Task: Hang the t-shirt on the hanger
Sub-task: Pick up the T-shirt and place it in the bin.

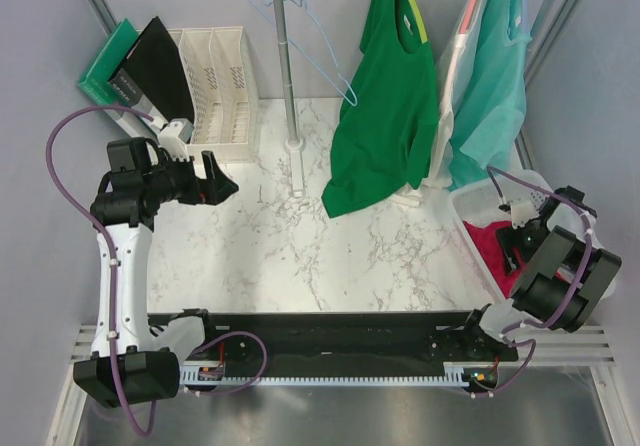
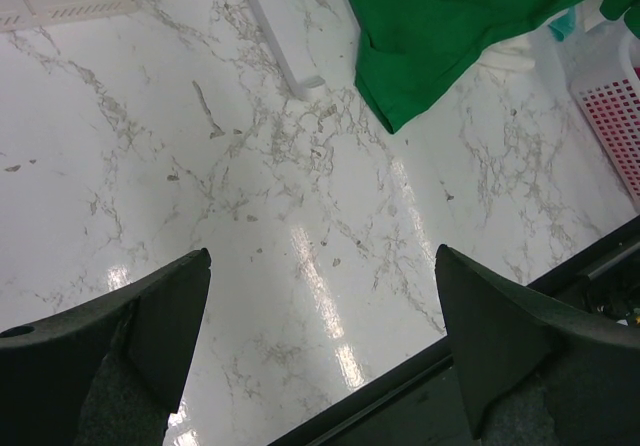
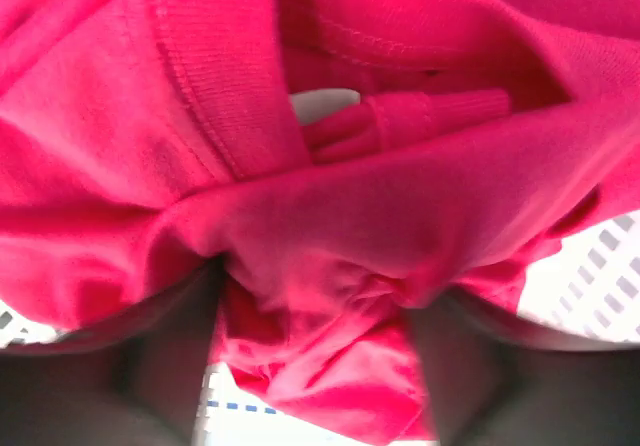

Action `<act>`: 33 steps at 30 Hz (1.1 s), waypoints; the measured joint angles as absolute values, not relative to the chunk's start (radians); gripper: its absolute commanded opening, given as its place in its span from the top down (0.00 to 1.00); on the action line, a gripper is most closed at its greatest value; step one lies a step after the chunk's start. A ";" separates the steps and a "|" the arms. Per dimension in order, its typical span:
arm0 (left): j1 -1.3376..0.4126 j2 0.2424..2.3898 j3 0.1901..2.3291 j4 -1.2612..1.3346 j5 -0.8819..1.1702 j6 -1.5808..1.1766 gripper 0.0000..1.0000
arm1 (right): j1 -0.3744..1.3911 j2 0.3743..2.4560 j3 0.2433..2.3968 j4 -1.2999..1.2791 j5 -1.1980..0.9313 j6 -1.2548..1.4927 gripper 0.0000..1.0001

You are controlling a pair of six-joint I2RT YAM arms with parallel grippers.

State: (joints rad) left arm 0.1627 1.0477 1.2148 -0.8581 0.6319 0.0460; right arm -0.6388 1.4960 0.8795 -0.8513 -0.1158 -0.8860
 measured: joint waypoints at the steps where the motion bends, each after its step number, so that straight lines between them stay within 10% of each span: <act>1: 0.163 1.046 1.215 -0.857 0.632 0.046 0.01 | -0.639 1.499 0.880 -0.846 -0.115 -0.888 0.68; 4: 0.163 1.039 1.215 -0.855 0.634 0.046 0.01 | -0.639 1.495 0.900 -0.873 -0.127 -0.883 1.00; 16: 0.163 0.948 1.215 -0.778 0.632 0.041 0.01 | -0.610 1.245 1.534 -1.247 -0.485 -0.984 1.00; 26: 0.163 0.913 1.224 -0.674 0.637 -0.053 0.01 | -0.226 1.218 1.892 -1.364 -0.767 -0.861 1.00; 33: 0.163 0.904 1.226 -0.616 0.636 -0.099 0.01 | -0.143 1.164 1.915 -0.934 -1.083 -0.271 1.00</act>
State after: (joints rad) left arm 0.1627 0.9039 1.2259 -0.6163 0.6365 -0.0986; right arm -0.1429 1.1637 1.9148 -0.9340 -1.0832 -0.2707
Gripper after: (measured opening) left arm 0.992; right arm 0.033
